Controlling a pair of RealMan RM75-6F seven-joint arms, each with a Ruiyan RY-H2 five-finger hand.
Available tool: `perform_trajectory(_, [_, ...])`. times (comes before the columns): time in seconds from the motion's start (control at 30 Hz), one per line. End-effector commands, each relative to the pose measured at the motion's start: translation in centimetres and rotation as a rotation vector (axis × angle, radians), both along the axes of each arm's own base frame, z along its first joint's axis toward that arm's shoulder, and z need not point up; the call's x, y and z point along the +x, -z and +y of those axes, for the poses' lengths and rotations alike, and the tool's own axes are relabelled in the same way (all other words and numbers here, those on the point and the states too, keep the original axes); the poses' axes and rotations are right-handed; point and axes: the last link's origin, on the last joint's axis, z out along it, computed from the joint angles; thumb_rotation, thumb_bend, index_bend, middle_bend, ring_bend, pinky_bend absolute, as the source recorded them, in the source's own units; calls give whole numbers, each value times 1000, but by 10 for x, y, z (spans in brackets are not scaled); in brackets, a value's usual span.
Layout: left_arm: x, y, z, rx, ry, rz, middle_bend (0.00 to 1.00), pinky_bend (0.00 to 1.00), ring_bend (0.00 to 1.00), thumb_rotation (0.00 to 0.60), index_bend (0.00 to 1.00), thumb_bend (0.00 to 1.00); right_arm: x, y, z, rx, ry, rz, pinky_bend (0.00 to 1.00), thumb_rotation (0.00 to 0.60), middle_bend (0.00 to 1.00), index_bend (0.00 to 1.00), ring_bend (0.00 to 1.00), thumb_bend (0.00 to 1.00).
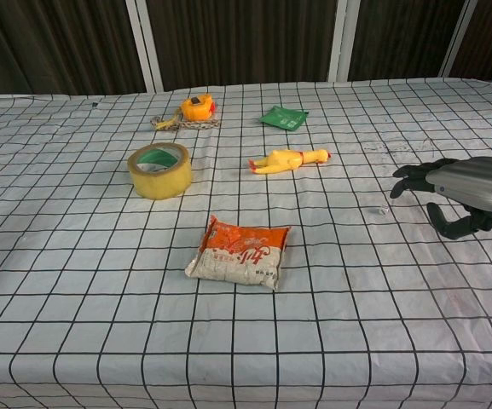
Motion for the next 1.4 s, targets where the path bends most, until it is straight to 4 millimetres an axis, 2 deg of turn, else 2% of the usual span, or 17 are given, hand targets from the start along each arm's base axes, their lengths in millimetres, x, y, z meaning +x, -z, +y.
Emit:
perform_trajectory(0.03, [0,0,0,-1,0,1,0,0,0,600,0,427,-1,0,0,0,2,3,0,478,0,161,0,813])
perform_trajectory(0.3, [0,0,1,3,2,1,0,0,0,600,0,428,-3,-1,0,2,5,3,0,478,0,164,0,813])
perform_trajectory(0.87, [0,0,5,0,-6,-1,0,0,0,600,0,427,4,14,-2,39,-9,-3,0,484,0,176,0,812])
perform_trajectory(1.07, [0,0,5,-1,-4,-3,0,0,0,600,0,428,-1,12,0,33,-2,13,0,484,0,179,0,813])
perform_trajectory(1.4, [1,0,5,-3,-3,-2,0,0,0,600,0,428,-14,-2,19,28,-2,42,0,485,0,185,0,812])
